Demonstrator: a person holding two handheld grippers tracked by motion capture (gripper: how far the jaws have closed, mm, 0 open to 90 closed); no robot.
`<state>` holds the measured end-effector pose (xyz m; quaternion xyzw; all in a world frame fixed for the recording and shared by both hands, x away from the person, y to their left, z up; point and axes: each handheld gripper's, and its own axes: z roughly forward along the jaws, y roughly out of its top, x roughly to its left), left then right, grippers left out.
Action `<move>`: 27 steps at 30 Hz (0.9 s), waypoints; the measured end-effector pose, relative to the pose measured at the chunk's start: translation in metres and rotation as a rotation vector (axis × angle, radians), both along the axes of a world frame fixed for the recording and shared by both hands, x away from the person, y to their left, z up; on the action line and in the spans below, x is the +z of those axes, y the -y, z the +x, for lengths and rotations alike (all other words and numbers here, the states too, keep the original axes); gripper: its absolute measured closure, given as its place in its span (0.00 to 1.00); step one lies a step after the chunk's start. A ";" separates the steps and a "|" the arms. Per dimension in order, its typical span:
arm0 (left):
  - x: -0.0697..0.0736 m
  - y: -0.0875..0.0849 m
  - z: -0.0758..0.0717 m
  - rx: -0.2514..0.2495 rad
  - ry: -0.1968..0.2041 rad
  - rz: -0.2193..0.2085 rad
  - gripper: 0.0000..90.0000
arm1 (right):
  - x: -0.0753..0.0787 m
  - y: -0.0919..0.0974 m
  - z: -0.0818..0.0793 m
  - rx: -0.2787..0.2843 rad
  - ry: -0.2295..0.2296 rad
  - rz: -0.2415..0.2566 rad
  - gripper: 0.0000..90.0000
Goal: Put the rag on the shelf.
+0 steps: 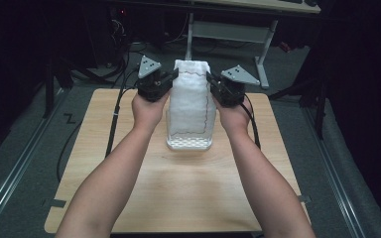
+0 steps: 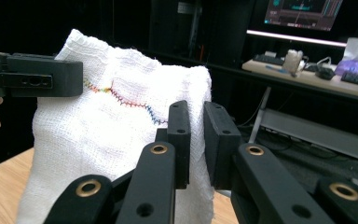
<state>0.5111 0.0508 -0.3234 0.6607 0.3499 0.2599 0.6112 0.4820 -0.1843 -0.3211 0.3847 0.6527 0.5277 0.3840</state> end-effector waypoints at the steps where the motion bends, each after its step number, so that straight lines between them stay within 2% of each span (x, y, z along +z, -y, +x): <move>1: -0.003 0.000 0.004 0.003 -0.011 -0.005 0.95 | -0.001 0.000 0.003 -0.002 -0.004 -0.004 0.91; 5: -0.013 0.000 0.016 -0.009 -0.028 -0.017 0.95 | -0.009 -0.002 0.016 -0.013 -0.029 -0.036 0.91; 7: -0.018 0.001 0.023 0.001 -0.052 -0.019 0.95 | -0.014 -0.001 0.025 -0.021 -0.062 -0.035 0.91; 9: -0.023 0.002 0.028 0.006 -0.079 -0.004 0.95 | -0.019 -0.001 0.032 -0.024 -0.090 -0.038 0.91; 13: -0.036 0.005 0.035 0.012 -0.139 0.043 0.95 | -0.030 -0.003 0.043 -0.026 -0.141 -0.093 0.91; 17: -0.047 0.005 0.037 0.010 -0.174 0.043 0.94 | -0.041 -0.003 0.049 -0.025 -0.182 -0.098 0.89; 20: -0.054 0.006 0.036 0.009 -0.170 0.062 0.89 | -0.048 -0.002 0.051 -0.035 -0.211 -0.107 0.88; 22: -0.057 0.006 0.037 0.007 -0.177 0.061 0.77 | -0.050 -0.001 0.053 -0.029 -0.226 -0.100 0.80; 23: -0.058 0.007 0.037 0.005 -0.187 0.057 0.73 | -0.051 -0.001 0.053 -0.031 -0.224 -0.100 0.79; 27: -0.053 0.008 0.034 0.007 -0.161 0.044 0.68 | -0.052 -0.002 0.051 -0.026 -0.219 -0.106 0.75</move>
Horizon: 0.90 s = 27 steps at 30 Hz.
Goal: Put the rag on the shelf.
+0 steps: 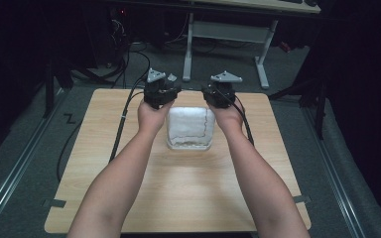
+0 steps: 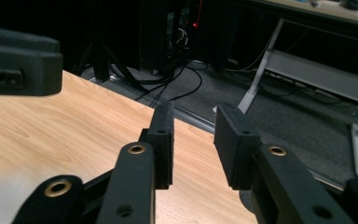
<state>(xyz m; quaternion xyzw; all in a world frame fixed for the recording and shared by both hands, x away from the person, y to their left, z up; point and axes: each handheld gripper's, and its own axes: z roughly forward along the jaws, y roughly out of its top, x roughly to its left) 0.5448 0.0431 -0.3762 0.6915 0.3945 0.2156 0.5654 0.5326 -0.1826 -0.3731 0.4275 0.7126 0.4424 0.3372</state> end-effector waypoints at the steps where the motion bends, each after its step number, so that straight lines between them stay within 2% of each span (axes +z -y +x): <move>1: 0.002 0.000 -0.001 0.004 0.009 -0.005 0.68 | 0.000 0.000 -0.001 0.000 0.003 -0.001 0.75; 5: 0.007 0.000 -0.004 0.008 0.023 -0.015 0.67 | 0.002 -0.001 -0.003 -0.001 0.021 -0.013 0.70; 8: 0.008 -0.001 -0.005 0.005 0.026 -0.011 0.66 | 0.001 -0.002 -0.002 -0.002 0.011 -0.022 0.68; 16: 0.013 -0.003 -0.011 0.020 0.060 0.043 0.58 | 0.004 -0.002 -0.005 0.013 0.001 -0.017 0.68; 21: 0.015 -0.003 -0.018 0.000 0.051 0.074 0.56 | 0.006 0.002 -0.011 0.009 -0.001 0.001 0.66; 22: 0.016 -0.004 -0.020 0.000 0.048 0.074 0.56 | 0.006 0.002 -0.013 0.008 -0.003 0.009 0.65; 24: 0.016 -0.005 -0.026 -0.003 0.049 0.047 0.55 | 0.006 0.002 -0.016 0.009 -0.004 0.009 0.62; 27: 0.017 -0.007 -0.035 -0.005 0.061 0.051 0.54 | 0.009 0.000 -0.022 0.024 0.006 -0.003 0.61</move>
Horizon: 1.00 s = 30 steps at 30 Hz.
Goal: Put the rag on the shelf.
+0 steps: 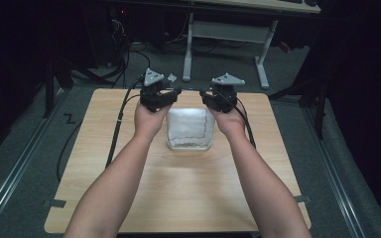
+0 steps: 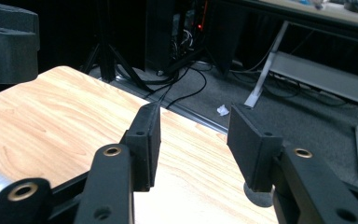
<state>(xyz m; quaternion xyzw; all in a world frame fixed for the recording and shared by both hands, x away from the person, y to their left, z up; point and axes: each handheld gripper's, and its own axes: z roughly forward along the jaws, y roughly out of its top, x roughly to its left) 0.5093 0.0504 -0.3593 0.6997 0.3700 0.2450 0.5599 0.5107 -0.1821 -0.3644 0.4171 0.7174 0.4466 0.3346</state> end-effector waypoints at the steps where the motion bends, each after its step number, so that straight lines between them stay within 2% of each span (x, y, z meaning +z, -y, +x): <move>1: 0.001 -0.001 -0.003 -0.003 0.003 0.005 0.54 | 0.001 -0.001 -0.003 0.003 0.008 -0.005 0.62; 6: 0.005 -0.013 -0.018 -0.001 -0.001 -0.014 0.52 | 0.003 0.000 -0.020 0.022 0.040 -0.014 0.61; 9: 0.007 -0.019 -0.027 -0.005 0.001 0.020 0.51 | 0.003 0.001 -0.031 0.029 0.058 -0.024 0.60; 12: 0.006 -0.029 -0.038 -0.009 0.014 -0.006 0.51 | 0.002 0.003 -0.042 0.023 0.066 -0.019 0.61; 16: 0.000 -0.043 -0.051 -0.007 -0.006 -0.004 0.51 | -0.002 0.008 -0.057 0.028 0.065 -0.023 0.60; 20: -0.010 -0.054 -0.064 -0.008 -0.005 -0.005 0.54 | -0.005 0.013 -0.069 0.036 0.053 -0.020 0.60; 23: -0.017 -0.058 -0.072 -0.011 -0.005 0.027 0.53 | -0.008 0.015 -0.074 0.038 0.053 -0.033 0.60; 30: -0.031 -0.065 -0.081 -0.022 -0.027 0.021 0.53 | -0.014 0.017 -0.079 0.040 0.027 -0.023 0.60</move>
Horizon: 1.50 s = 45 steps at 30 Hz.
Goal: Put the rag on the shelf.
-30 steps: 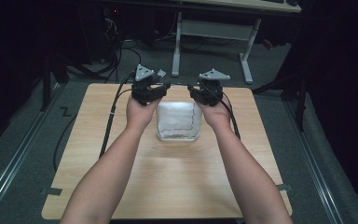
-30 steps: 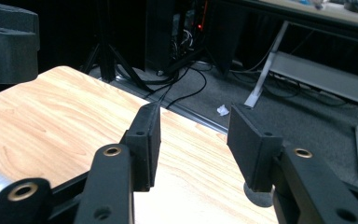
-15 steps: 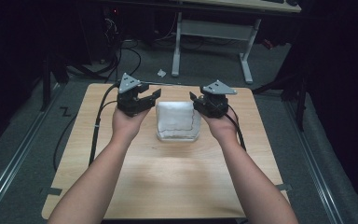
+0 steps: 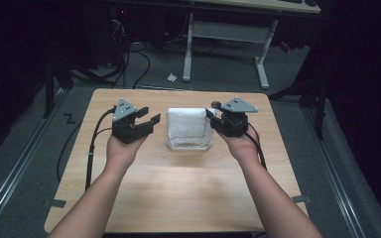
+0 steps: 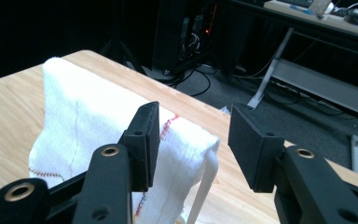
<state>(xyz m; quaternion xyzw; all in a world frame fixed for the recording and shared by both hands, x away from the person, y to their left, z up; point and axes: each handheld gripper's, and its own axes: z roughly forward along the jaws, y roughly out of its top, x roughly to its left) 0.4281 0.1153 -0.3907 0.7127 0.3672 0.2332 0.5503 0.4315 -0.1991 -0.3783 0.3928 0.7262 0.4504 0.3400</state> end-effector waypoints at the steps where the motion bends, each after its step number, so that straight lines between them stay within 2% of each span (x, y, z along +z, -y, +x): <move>1: -0.002 0.000 -0.001 -0.003 -0.005 0.007 0.52 | -0.002 0.000 -0.001 0.004 -0.001 -0.003 0.60; 4: -0.010 -0.001 -0.004 -0.012 -0.017 0.020 0.51 | -0.007 0.000 -0.005 0.011 -0.014 -0.018 0.60; 6: -0.016 -0.002 -0.007 -0.015 -0.025 0.025 0.51 | -0.012 0.001 -0.009 0.015 -0.006 -0.017 0.60; 10: -0.031 -0.003 -0.015 -0.025 -0.051 0.031 0.51 | -0.026 0.005 -0.016 0.018 -0.026 -0.020 0.60; 13: -0.046 -0.004 -0.022 -0.041 -0.075 0.045 0.51 | -0.038 0.007 -0.022 0.022 -0.052 -0.019 0.60; 17: -0.072 -0.005 -0.034 -0.054 -0.118 0.086 0.50 | -0.060 0.011 -0.032 0.028 -0.091 -0.023 0.59; 23: -0.113 -0.010 -0.058 -0.082 -0.205 0.128 0.49 | -0.100 0.015 -0.058 0.045 -0.136 -0.053 0.57; 25: -0.123 -0.012 -0.070 -0.110 -0.273 0.114 0.48 | -0.113 0.017 -0.068 0.042 -0.154 -0.055 0.56; 26: -0.128 -0.012 -0.078 -0.136 -0.290 0.112 0.46 | -0.120 0.019 -0.073 0.036 -0.163 -0.057 0.54; 28: -0.137 -0.013 -0.098 -0.144 -0.285 0.144 0.45 | -0.133 0.022 -0.089 0.023 -0.181 -0.047 0.52; 30: -0.140 -0.013 -0.110 -0.140 -0.309 0.178 0.46 | -0.146 0.030 -0.109 0.018 -0.198 -0.028 0.54; 31: -0.139 -0.013 -0.113 -0.142 -0.297 0.190 0.45 | -0.147 0.033 -0.115 0.032 -0.233 -0.029 0.50; 32: -0.138 -0.013 -0.115 -0.136 -0.278 0.200 0.44 | -0.146 0.036 -0.120 0.031 -0.229 -0.032 0.51; 33: -0.138 -0.013 -0.115 -0.128 -0.276 0.211 0.44 | -0.146 0.039 -0.124 0.016 -0.209 -0.033 0.51; 34: -0.137 -0.014 -0.113 -0.128 -0.279 0.212 0.44 | -0.147 0.043 -0.127 0.009 -0.222 -0.018 0.51; 36: -0.136 -0.015 -0.109 -0.136 -0.282 0.183 0.43 | -0.151 0.047 -0.126 0.003 -0.260 0.001 0.51; 38: -0.137 -0.015 -0.106 -0.133 -0.288 0.184 0.42 | -0.152 0.045 -0.123 -0.006 -0.259 -0.010 0.51; 41: -0.138 -0.016 -0.105 -0.148 -0.317 0.160 0.41 | -0.153 0.043 -0.118 -0.002 -0.273 0.007 0.51; 45: -0.139 -0.015 -0.105 -0.160 -0.318 0.165 0.40 | -0.155 0.039 -0.115 0.016 -0.278 -0.010 0.51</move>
